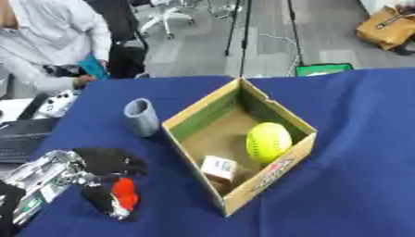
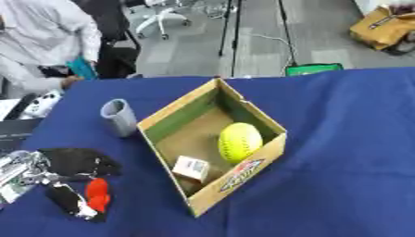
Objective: Pick up objects on the table and place them in the box.
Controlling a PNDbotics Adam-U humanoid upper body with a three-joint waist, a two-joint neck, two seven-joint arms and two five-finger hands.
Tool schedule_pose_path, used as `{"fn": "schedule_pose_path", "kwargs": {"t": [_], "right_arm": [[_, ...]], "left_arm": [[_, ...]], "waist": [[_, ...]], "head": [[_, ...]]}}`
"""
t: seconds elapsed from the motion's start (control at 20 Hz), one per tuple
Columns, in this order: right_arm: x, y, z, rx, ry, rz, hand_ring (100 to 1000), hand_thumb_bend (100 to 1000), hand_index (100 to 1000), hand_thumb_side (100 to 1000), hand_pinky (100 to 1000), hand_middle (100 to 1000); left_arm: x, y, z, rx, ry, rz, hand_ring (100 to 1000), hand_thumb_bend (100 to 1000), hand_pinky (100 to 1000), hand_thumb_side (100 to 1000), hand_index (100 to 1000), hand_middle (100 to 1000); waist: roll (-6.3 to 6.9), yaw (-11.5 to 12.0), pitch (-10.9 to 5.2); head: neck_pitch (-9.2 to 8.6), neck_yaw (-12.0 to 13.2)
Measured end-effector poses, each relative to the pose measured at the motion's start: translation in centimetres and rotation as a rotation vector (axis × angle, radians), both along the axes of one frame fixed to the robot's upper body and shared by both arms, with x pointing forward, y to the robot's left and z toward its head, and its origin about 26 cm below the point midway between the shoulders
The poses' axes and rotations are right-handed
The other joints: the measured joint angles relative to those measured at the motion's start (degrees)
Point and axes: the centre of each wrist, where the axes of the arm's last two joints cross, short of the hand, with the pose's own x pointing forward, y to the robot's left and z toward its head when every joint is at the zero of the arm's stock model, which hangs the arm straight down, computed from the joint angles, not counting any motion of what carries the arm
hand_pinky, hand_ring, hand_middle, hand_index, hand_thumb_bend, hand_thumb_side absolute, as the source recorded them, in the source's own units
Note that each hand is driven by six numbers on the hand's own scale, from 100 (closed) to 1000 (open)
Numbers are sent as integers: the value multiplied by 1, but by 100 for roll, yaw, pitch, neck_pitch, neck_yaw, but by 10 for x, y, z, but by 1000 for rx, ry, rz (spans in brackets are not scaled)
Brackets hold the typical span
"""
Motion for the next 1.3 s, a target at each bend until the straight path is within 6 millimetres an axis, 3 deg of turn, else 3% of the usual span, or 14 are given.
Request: {"fn": "schedule_pose_path", "kwargs": {"t": [1.3], "right_arm": [[0, 1, 1, 0, -4, 5, 471, 100, 468, 586, 623, 354]], "left_arm": [[3, 3, -3, 3, 28, 4, 1000, 691, 1000, 872, 1000, 969]], "waist": [[-3, 48, 10]], "head": [[-47, -55]]}}
